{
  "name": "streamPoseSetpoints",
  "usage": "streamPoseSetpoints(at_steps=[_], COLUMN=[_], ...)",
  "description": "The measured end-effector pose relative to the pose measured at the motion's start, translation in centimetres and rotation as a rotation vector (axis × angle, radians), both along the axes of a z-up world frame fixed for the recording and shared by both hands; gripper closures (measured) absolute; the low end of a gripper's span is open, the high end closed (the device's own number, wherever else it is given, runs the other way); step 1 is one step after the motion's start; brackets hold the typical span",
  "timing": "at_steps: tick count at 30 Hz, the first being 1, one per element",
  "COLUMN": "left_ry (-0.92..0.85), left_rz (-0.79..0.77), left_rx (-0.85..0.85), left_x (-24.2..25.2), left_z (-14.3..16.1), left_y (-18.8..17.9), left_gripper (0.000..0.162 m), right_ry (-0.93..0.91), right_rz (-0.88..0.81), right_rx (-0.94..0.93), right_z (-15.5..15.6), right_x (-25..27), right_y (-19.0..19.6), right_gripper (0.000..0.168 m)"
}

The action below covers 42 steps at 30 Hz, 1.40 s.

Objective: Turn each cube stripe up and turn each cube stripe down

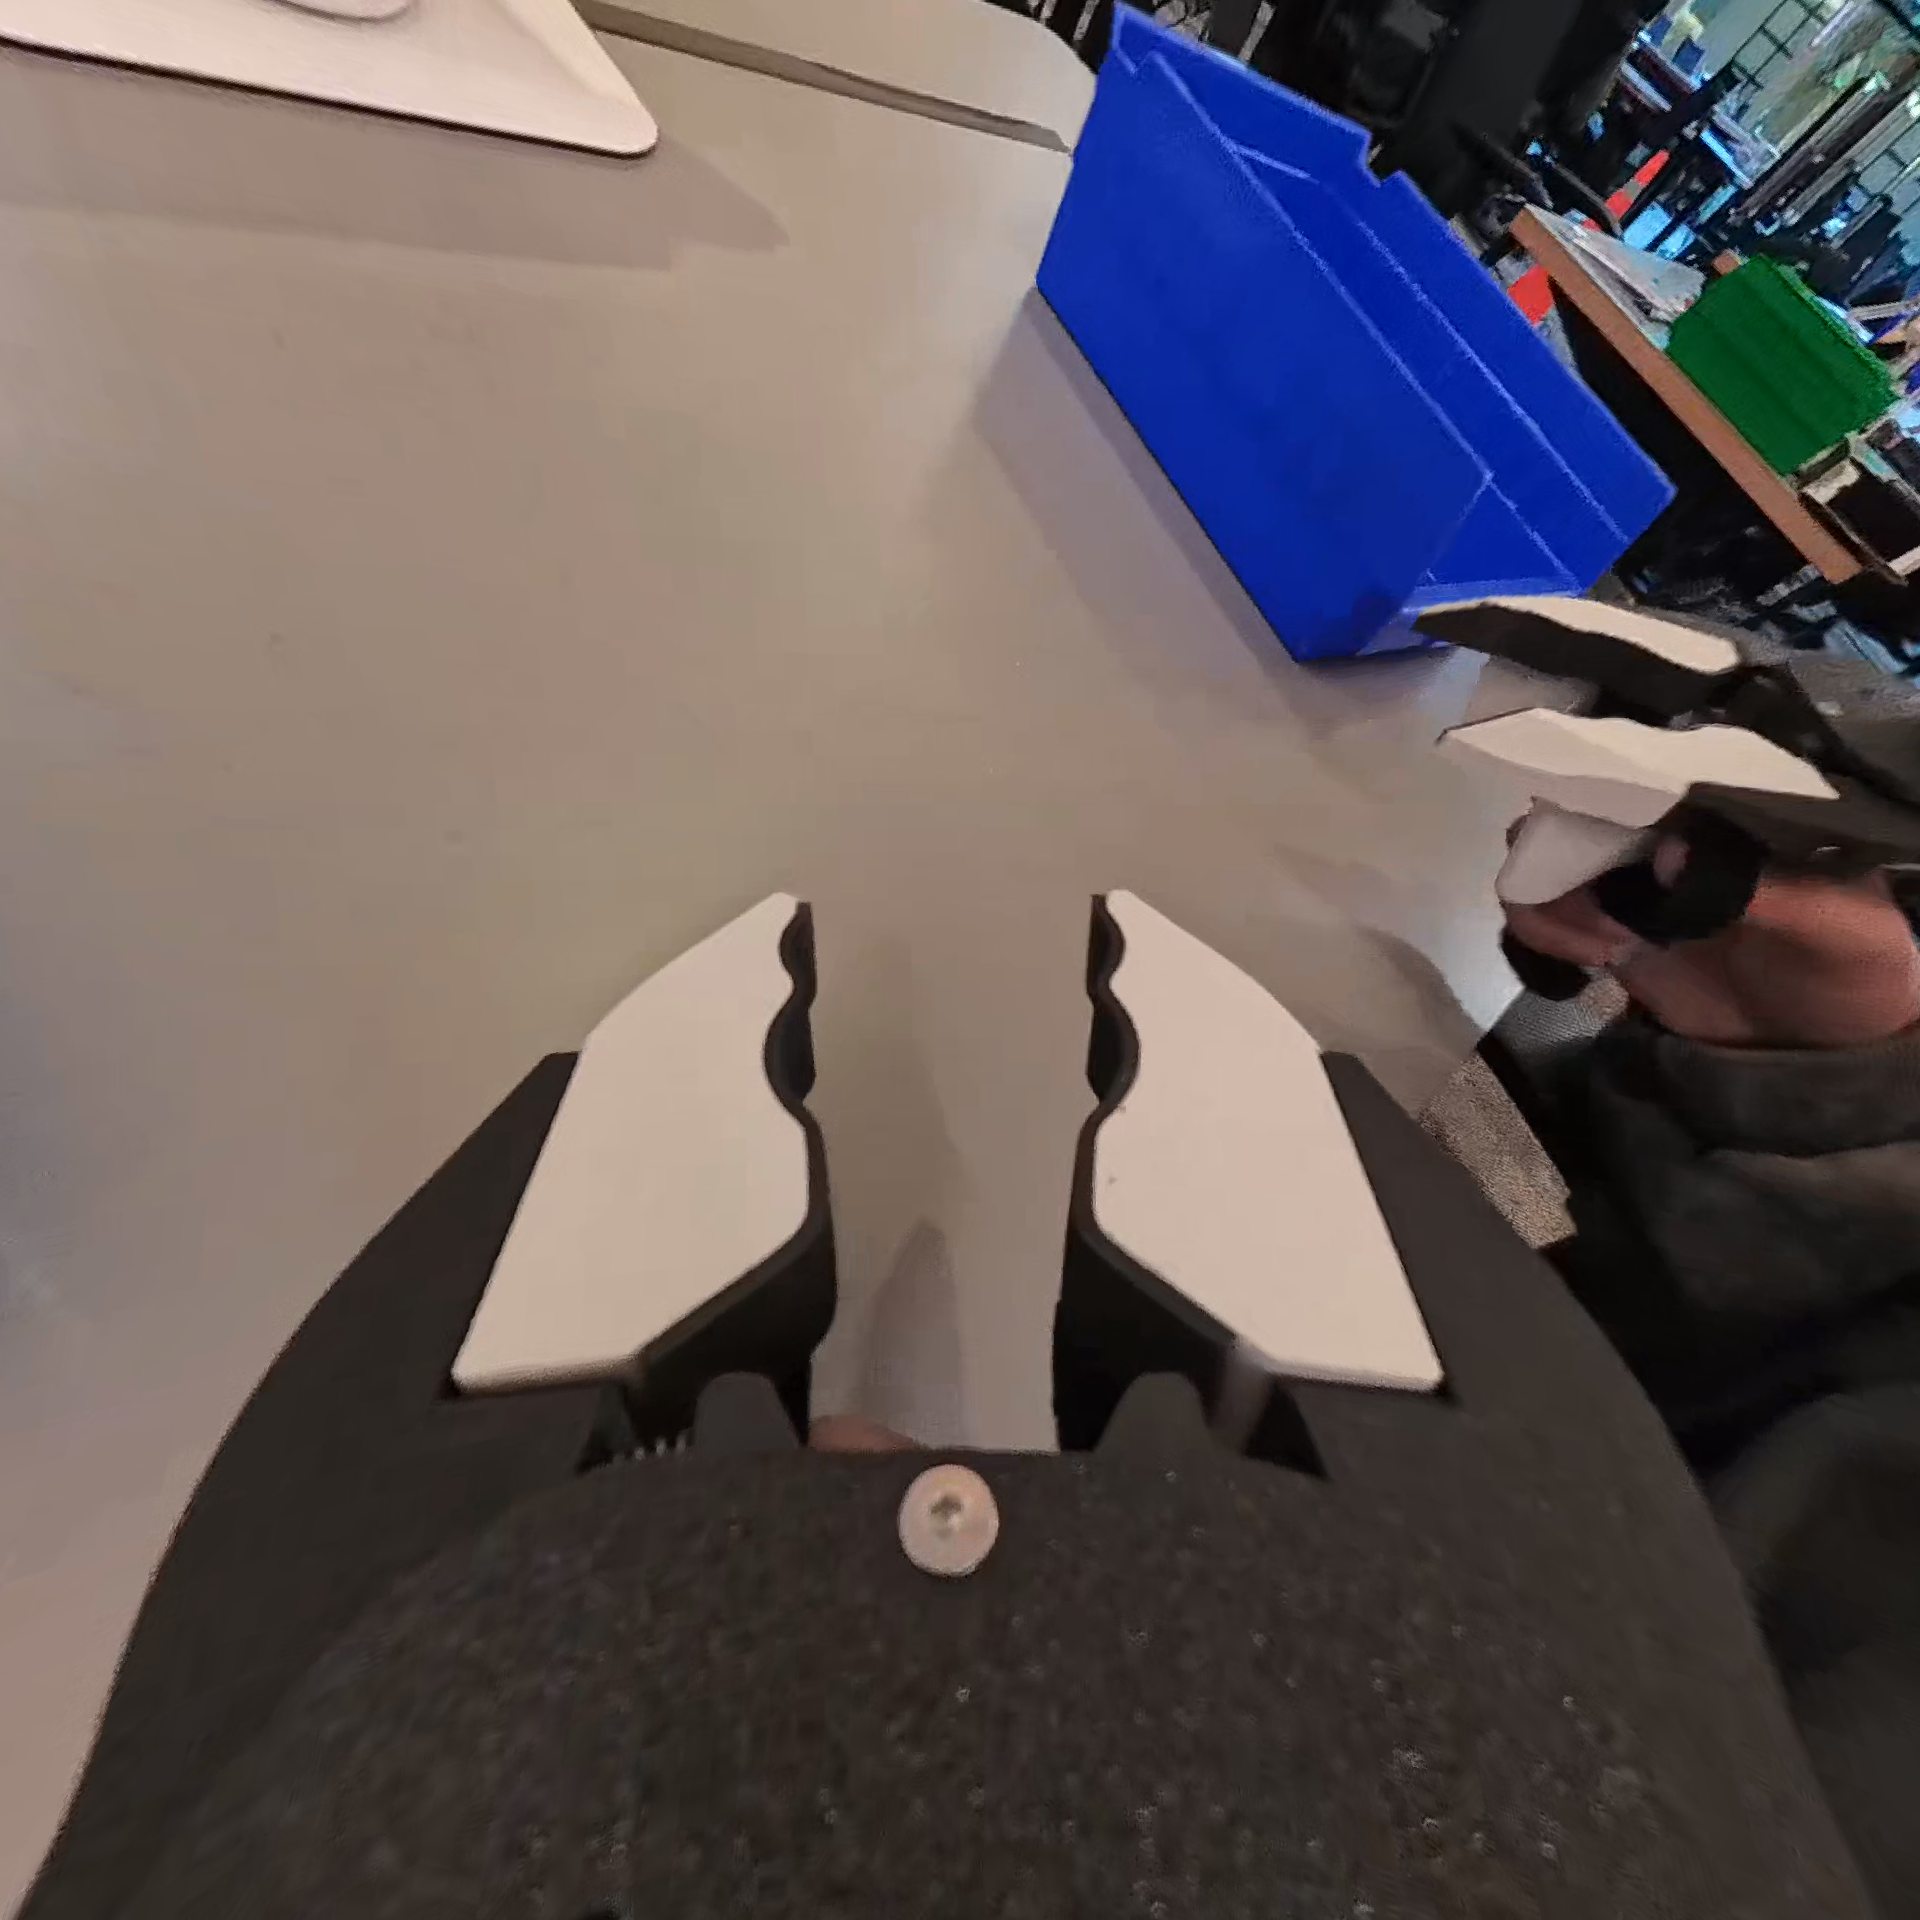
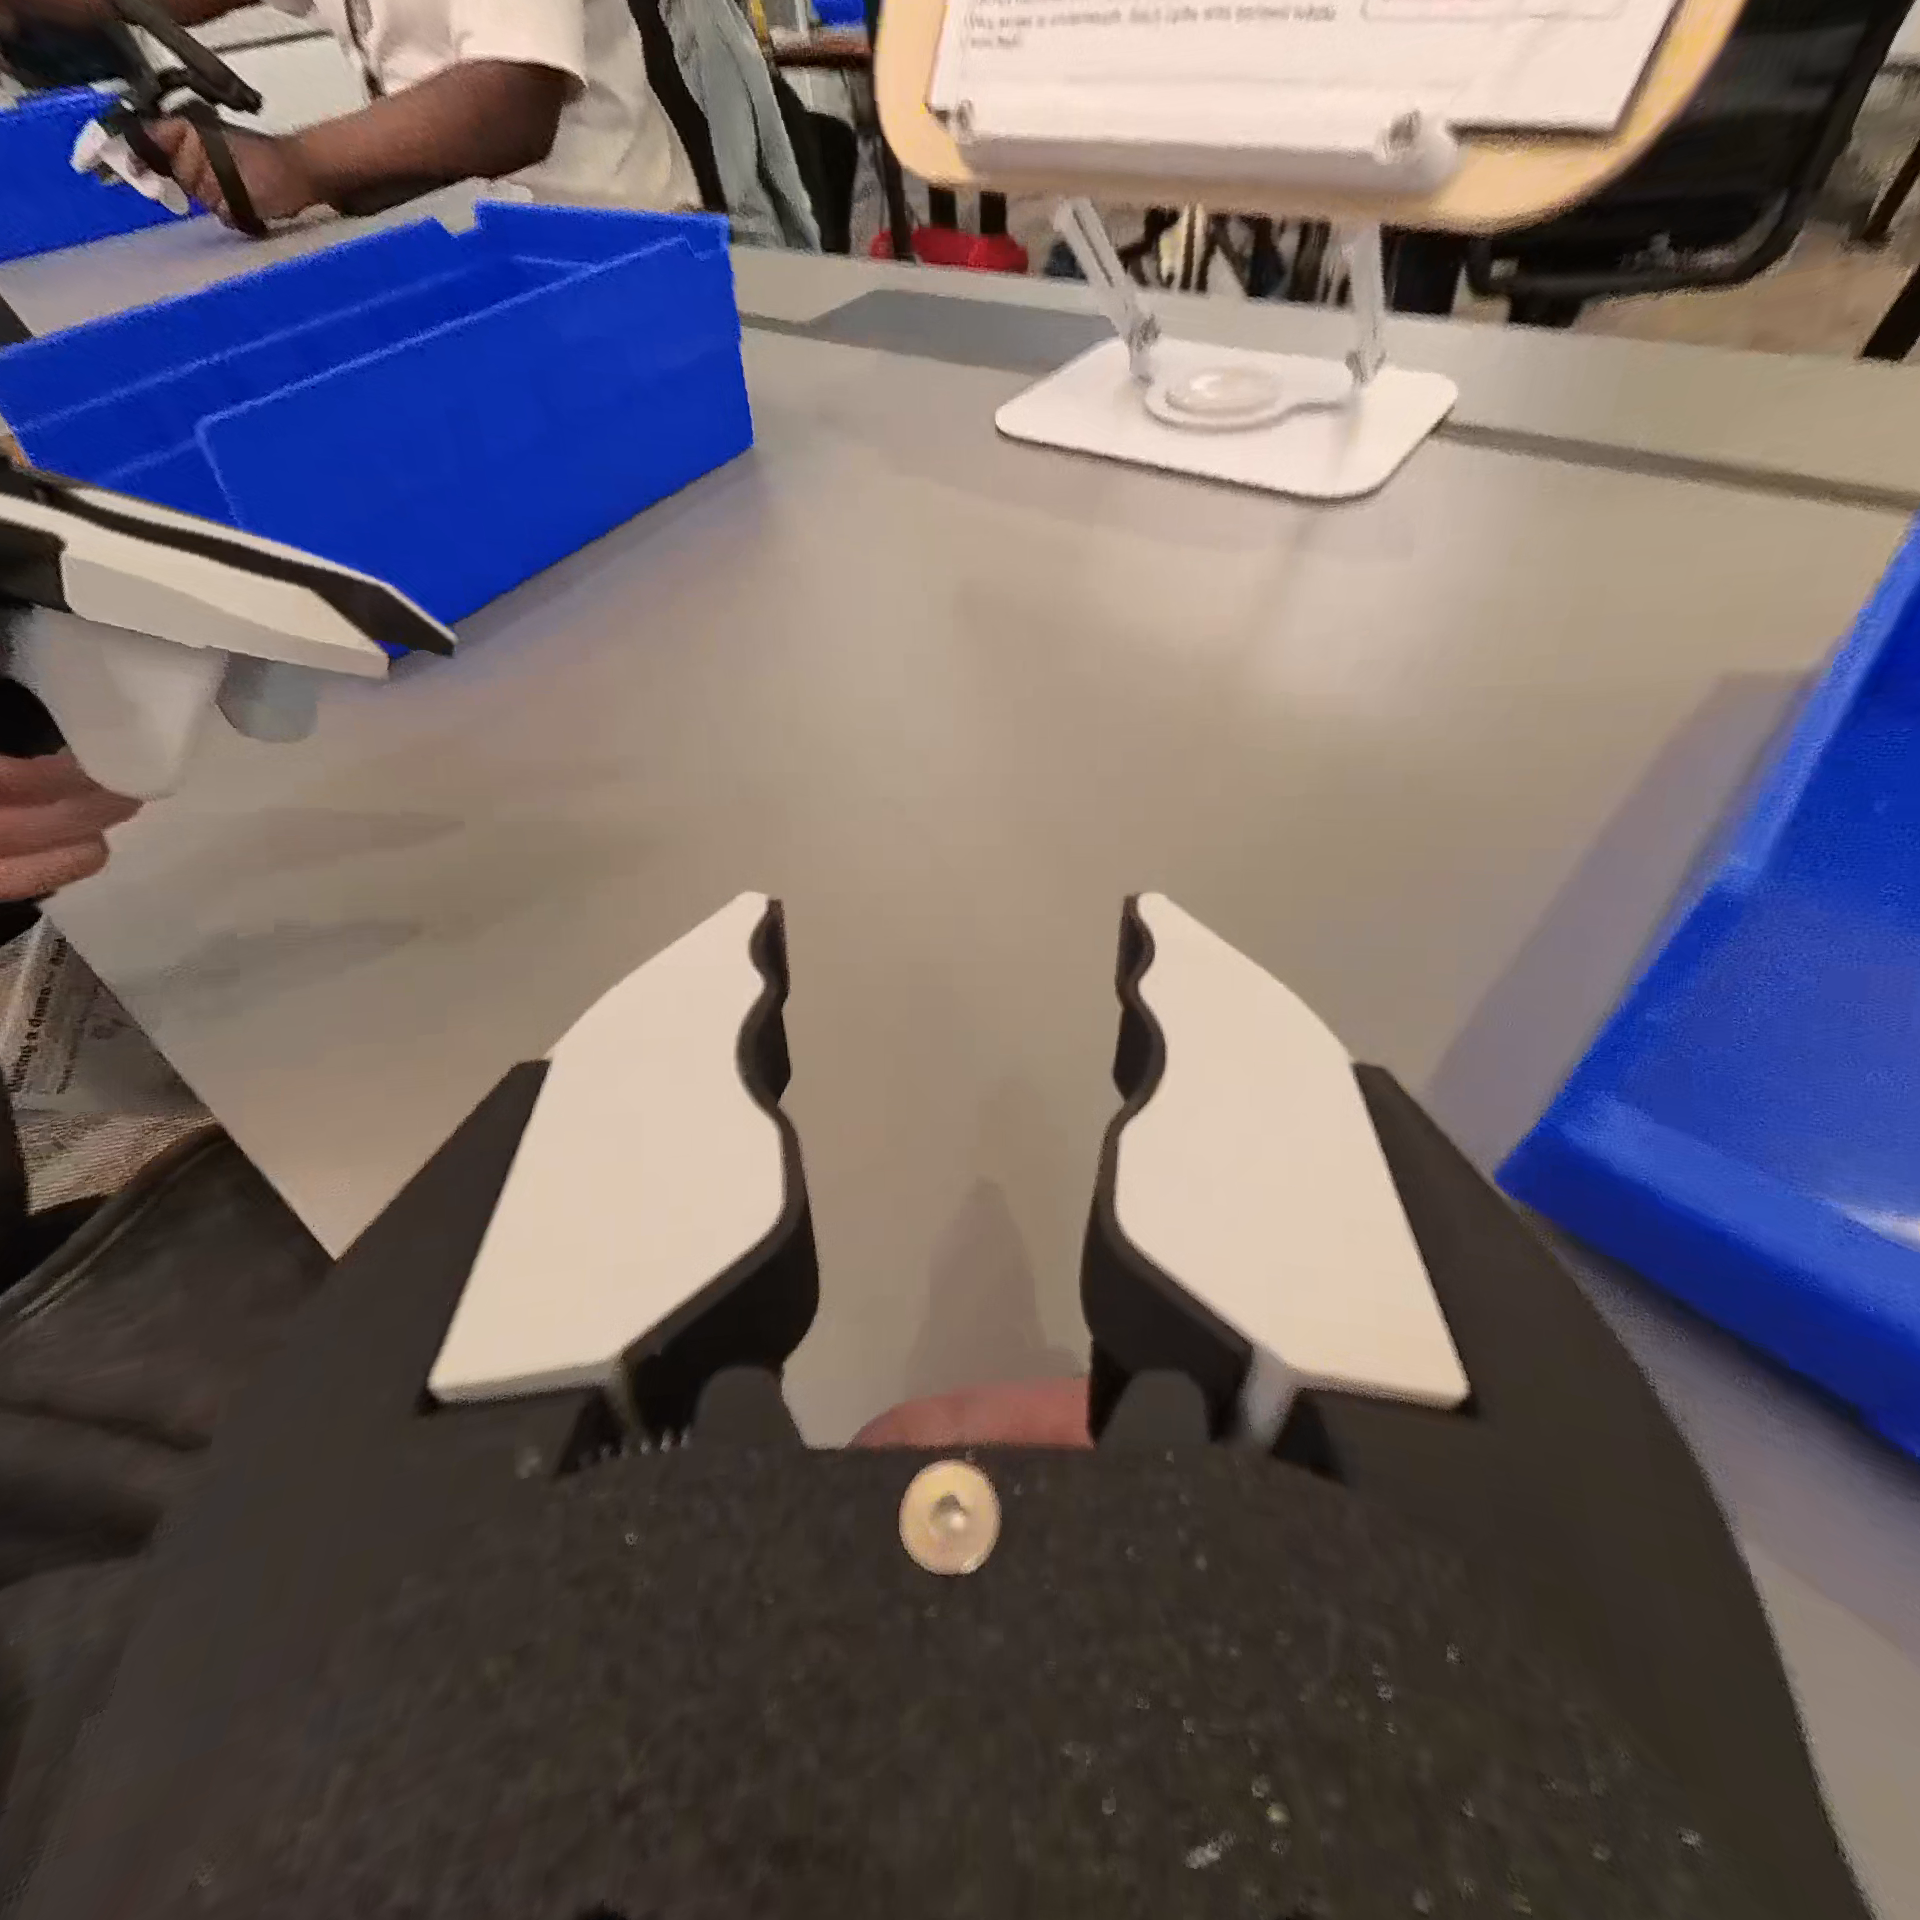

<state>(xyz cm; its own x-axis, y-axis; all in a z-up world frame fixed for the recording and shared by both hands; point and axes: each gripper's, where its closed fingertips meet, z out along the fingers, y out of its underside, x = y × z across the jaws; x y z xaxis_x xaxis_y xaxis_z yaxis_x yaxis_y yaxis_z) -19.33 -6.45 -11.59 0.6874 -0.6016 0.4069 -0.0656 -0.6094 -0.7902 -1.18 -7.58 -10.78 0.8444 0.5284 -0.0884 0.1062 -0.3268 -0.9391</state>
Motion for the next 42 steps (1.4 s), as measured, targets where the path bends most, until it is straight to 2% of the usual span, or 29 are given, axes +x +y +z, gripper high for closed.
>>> streamPoseSetpoints(at_steps=[5,10,14,17,19,22,25,28,32,36,37,38,42], left_ry=[0.048,0.159,0.138,0.109,0.146,0.305,0.529,0.727,0.734,0.808,0.786,0.746,0.719], left_rz=[0.016,0.056,0.065,0.062,0.075,0.181,0.230,0.339,0.444,0.428,0.411,0.399,0.412], left_rx=[-0.015,0.041,0.002,0.012,0.052,0.136,0.023,-0.197,-0.402,-0.550,-0.581,-0.599,-0.555], left_x=[-0.5,-1.5,-2.1,-2.6,-4.4,-11.7,-19.4,-24.9,-26.5,-27.1,-26.8,-26.3,-27.0], left_z=[-2.2,-3.3,-3.9,-2.6,-0.6,3.7,5.3,3.5,-0.2,-4.5,-5.3,-5.6,-4.3], left_y=[0.2,0.3,-0.6,-1.2,-1.2,0.5,3.5,7.3,11.1,11.5,11.3,11.3,11.4], left_gripper=[0.103,0.103,0.100,0.098,0.097,0.101,0.102,0.095,0.101,0.100,0.104,0.117,0.117], right_ry=[0.010,-0.004,-0.019,-0.024,-0.008,0.008,0.000,-0.001,0.028,0.072,0.076,0.081,0.094], right_rz=[-0.029,-0.038,-0.030,-0.016,-0.005,0.028,0.064,0.089,0.115,0.142,0.144,0.146,0.150], right_rx=[-0.102,-0.144,-0.136,-0.151,-0.143,-0.156,-0.166,-0.198,-0.212,-0.210,-0.209,-0.208,-0.226], right_z=[-1.8,-3.1,-3.3,-3.5,-3.1,-3.1,-3.4,-3.9,-3.4,-2.7,-2.6,-2.5,-2.7], right_x=[1.7,2.3,2.0,1.6,1.1,0.1,-0.8,-1.4,-1.9,-1.9,-1.8,-1.7,-1.5], right_y=[0.5,1.6,2.0,1.7,1.6,1.1,0.8,0.4,-0.1,-0.7,-0.8,-0.8,-0.9], right_gripper=[0.107,0.107,0.107,0.108,0.110,0.110,0.110,0.110,0.111,0.111,0.112,0.112,0.114])
